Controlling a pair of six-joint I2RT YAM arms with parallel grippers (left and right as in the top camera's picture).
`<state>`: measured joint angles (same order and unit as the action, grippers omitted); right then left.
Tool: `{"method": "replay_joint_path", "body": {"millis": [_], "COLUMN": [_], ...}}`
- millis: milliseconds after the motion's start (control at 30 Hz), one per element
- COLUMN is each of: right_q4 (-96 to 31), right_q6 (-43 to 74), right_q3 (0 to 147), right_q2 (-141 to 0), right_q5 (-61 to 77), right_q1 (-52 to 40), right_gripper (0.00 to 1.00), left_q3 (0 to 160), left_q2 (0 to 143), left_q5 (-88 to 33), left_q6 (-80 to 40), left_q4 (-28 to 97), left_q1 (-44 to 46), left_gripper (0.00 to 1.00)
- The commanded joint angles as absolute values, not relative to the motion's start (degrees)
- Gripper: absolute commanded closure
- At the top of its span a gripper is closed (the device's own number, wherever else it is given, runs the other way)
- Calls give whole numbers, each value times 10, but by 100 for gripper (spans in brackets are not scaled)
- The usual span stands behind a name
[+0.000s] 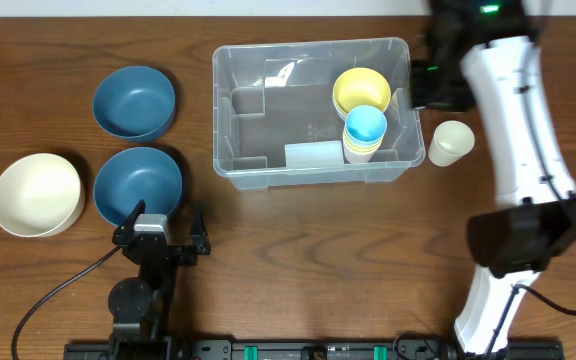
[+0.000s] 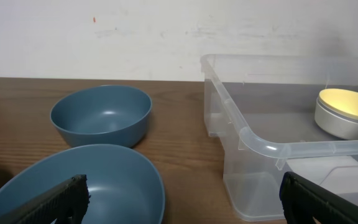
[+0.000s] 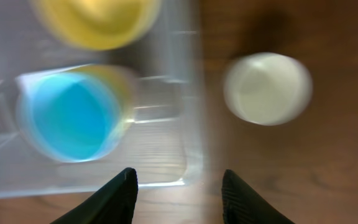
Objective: Pack container
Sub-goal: 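Grasp the cream cup with the right gripper and carry it over the container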
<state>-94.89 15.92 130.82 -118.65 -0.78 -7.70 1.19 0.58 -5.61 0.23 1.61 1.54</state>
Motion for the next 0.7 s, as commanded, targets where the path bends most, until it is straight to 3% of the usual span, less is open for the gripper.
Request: {"method": "replay_joint_path", "body": {"millis": [0,200,400,667], "right_q4": [-961,-938,-851,-768], "right_q6": [158,158,158,163], "right_q3": [1311,1227,1123,1046], "right_q2": [-1184,-1184,-1184,-1185], "right_q5": [-8,11,34,34], "right_q1": [11,96,109,102], "right_gripper": [54,54,60,59], "left_q3": [2,2,2,2], "left_q2": [2,2,2,2], "left_q5": [-64,-64,-64,-64], "left_q6": [10,10,10,10], "left_q4": [36,36,36,36], "left_q1": [13,13,13,13], "left_gripper": [2,2,2,2]}}
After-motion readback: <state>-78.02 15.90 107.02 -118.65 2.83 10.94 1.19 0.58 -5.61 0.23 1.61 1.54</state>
